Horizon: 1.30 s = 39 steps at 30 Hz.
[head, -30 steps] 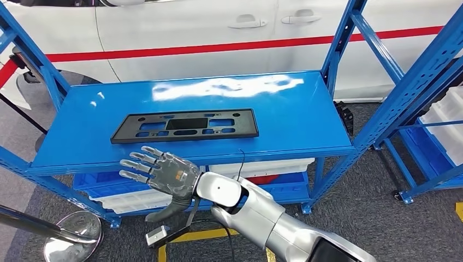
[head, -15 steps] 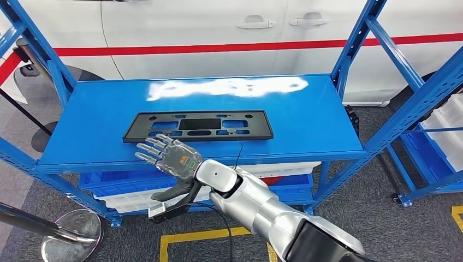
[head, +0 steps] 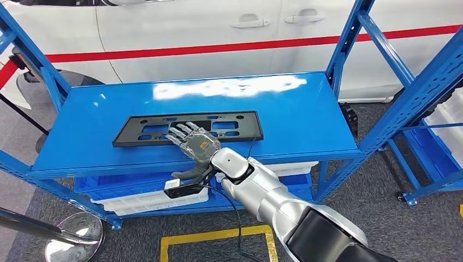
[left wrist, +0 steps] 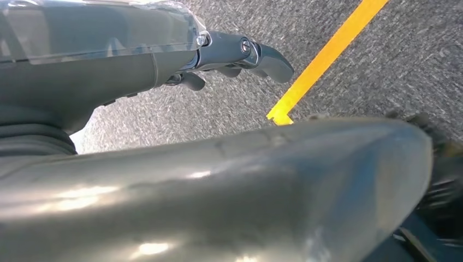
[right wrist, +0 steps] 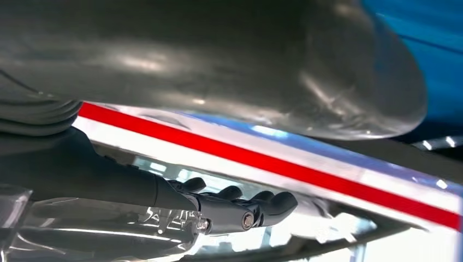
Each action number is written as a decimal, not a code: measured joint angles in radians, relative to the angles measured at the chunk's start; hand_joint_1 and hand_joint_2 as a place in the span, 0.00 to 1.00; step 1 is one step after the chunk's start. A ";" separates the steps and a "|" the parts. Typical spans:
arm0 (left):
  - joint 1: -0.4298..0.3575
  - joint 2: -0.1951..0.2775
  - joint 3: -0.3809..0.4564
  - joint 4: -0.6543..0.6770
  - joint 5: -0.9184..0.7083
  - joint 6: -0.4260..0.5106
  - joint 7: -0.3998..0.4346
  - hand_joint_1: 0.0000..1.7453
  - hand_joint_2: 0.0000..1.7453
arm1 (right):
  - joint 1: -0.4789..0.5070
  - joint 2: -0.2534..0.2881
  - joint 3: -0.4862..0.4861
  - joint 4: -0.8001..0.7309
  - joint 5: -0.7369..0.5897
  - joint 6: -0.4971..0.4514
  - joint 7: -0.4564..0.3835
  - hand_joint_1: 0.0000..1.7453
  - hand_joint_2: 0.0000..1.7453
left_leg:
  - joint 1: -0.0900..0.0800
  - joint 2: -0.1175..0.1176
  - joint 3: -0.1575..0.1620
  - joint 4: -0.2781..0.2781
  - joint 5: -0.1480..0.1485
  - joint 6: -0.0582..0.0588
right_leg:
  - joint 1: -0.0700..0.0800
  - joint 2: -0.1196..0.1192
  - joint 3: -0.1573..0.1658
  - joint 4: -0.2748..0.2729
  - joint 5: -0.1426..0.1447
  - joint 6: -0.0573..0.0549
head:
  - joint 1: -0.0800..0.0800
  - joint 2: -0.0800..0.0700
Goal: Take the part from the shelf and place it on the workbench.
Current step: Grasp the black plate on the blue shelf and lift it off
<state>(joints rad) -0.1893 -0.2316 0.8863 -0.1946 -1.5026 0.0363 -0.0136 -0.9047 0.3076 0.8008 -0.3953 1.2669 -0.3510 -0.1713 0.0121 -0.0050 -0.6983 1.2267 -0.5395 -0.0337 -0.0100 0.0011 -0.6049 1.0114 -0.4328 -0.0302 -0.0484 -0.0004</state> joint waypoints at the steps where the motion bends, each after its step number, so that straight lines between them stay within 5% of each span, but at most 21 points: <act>1: 0.002 0.000 0.000 0.000 0.001 0.001 0.000 0.00 0.00 | -0.002 -0.005 -0.006 0.007 0.002 0.003 0.002 0.00 0.00 | 0.001 0.000 -0.026 0.051 -0.014 -0.003 | 0.000 0.000 0.000 0.001 -0.001 -0.001 | 0.000 0.000; 3: 0.005 0.001 0.000 0.000 0.002 0.001 0.000 0.00 0.00 | -0.003 -0.014 -0.014 0.018 0.005 0.005 0.003 0.00 0.00 | 0.004 0.000 -0.028 0.045 0.016 -0.005 | 0.000 0.002 0.002 0.003 -0.003 0.000 | 0.000 0.000; 6: 0.005 0.002 0.001 0.000 0.002 0.002 -0.002 0.00 0.00 | -0.010 -0.019 -0.025 0.027 0.006 0.011 0.016 0.00 0.00 | 0.003 0.001 0.064 -0.151 0.110 0.004 | 0.002 0.006 0.008 0.007 -0.011 0.009 | 0.000 0.000; 8: 0.005 0.002 0.001 0.000 0.002 0.006 -0.002 0.00 0.00 | -0.016 -0.026 -0.038 0.032 0.001 0.021 0.030 0.00 0.00 | -0.001 -0.001 0.091 -0.208 0.118 0.016 | 0.004 0.007 0.007 0.007 -0.012 0.019 | 0.000 0.000; 11: 0.009 0.002 0.001 0.000 0.003 0.013 -0.002 0.00 0.00 | -0.027 -0.047 -0.069 0.040 -0.002 0.033 0.037 0.00 0.00 | 0.000 -0.003 0.095 -0.218 0.121 0.035 | 0.005 0.005 0.006 0.010 -0.017 0.035 | 0.000 0.000; 13: 0.010 0.002 0.002 0.000 0.003 0.016 -0.002 0.00 0.00 | -0.040 -0.063 -0.084 0.046 0.010 0.045 0.037 0.00 0.50 | 0.004 -0.002 0.099 -0.228 0.125 0.047 | 0.005 0.004 -0.021 0.069 -0.055 0.044 | 0.000 0.000; 15: 0.010 0.001 0.002 0.000 0.005 0.019 -0.002 0.00 0.00 | -0.045 -0.077 -0.091 0.055 0.027 0.060 0.041 0.00 1.00 | 0.003 0.000 0.099 -0.228 0.125 0.053 | 0.003 0.004 -0.085 0.199 -0.115 0.048 | 0.000 0.000; 17: 0.012 0.001 0.005 0.000 0.007 0.022 -0.003 0.00 0.00 | -0.041 -0.087 -0.093 0.066 0.041 0.077 0.051 0.00 1.00 | 0.002 -0.001 0.099 -0.227 0.124 0.054 | 0.002 0.004 -0.132 0.284 -0.133 0.051 | 0.000 0.000; 18: 0.013 0.001 0.006 0.000 0.008 0.024 -0.005 0.00 0.00 | -0.039 -0.091 -0.094 0.070 0.045 0.084 0.056 0.00 1.00 | 0.002 -0.001 0.099 -0.225 0.123 0.053 | 0.000 0.004 -0.131 0.273 -0.113 0.051 | 0.000 0.000; 20: 0.013 0.001 0.009 0.000 0.012 0.028 -0.009 0.00 0.00 | -0.039 -0.094 -0.102 0.077 0.042 0.090 0.062 0.00 1.00 | 0.002 -0.002 0.099 -0.218 0.118 0.049 | -0.003 0.004 -0.078 0.153 -0.043 0.048 | 0.000 0.000; 22: 0.013 0.000 0.011 0.000 0.015 0.031 -0.011 0.00 0.00 | -0.043 -0.096 -0.118 0.081 0.034 0.094 0.067 0.00 1.00 | -0.002 -0.003 0.095 -0.207 0.111 0.040 | -0.001 0.004 -0.029 0.045 -0.003 0.042 | 0.000 0.000; 27: 0.016 0.000 0.012 0.000 0.016 0.033 -0.012 0.00 0.00 | -0.048 -0.107 -0.150 0.091 0.030 0.108 0.086 0.00 1.00 | -0.001 -0.001 0.086 -0.187 0.093 0.013 | 0.000 0.005 -0.018 0.018 0.001 0.014 | 0.000 0.000; 31: 0.019 0.000 0.012 0.000 0.016 0.033 -0.013 0.00 0.00 | -0.052 -0.111 -0.156 0.096 0.039 0.121 0.100 0.00 1.00 | 0.002 0.000 -0.016 0.038 -0.014 -0.001 | 0.000 0.004 -0.015 0.015 0.001 0.001 | 0.000 0.000; 33: 0.022 0.000 0.012 0.000 0.016 0.033 -0.013 0.00 0.00 | -0.052 -0.111 -0.160 0.097 0.040 0.124 0.103 0.01 1.00 | 0.002 0.000 -0.034 0.074 -0.007 0.000 | 0.001 0.005 -0.011 0.015 -0.001 0.000 | 0.000 0.000; 37: 0.020 0.000 0.012 0.000 0.016 0.037 -0.014 0.00 0.00 | -0.057 -0.113 -0.170 0.098 0.040 0.135 0.126 0.93 1.00 | -0.005 0.001 0.085 -0.168 0.103 0.022 | 0.006 0.005 0.000 0.016 -0.006 0.007 | 0.000 0.000; 39: 0.019 0.000 0.012 0.000 0.016 0.041 -0.016 0.00 0.00 | -0.057 -0.118 -0.178 0.100 0.040 0.139 0.137 0.96 1.00 | -0.011 0.001 0.103 -0.209 0.106 0.030 | 0.007 0.004 -0.002 0.015 -0.005 0.017 | 0.000 0.000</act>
<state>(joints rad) -0.1702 -0.2314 0.8988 -0.1946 -1.4862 0.0769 -0.0294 -0.9620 0.1891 0.6228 -0.2951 1.3069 -0.2121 -0.0341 0.0014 -0.0038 -0.5950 1.0178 -0.4336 -0.0039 -0.0032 0.0054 -0.6071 1.0264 -0.4376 -0.0129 -0.0483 -0.0004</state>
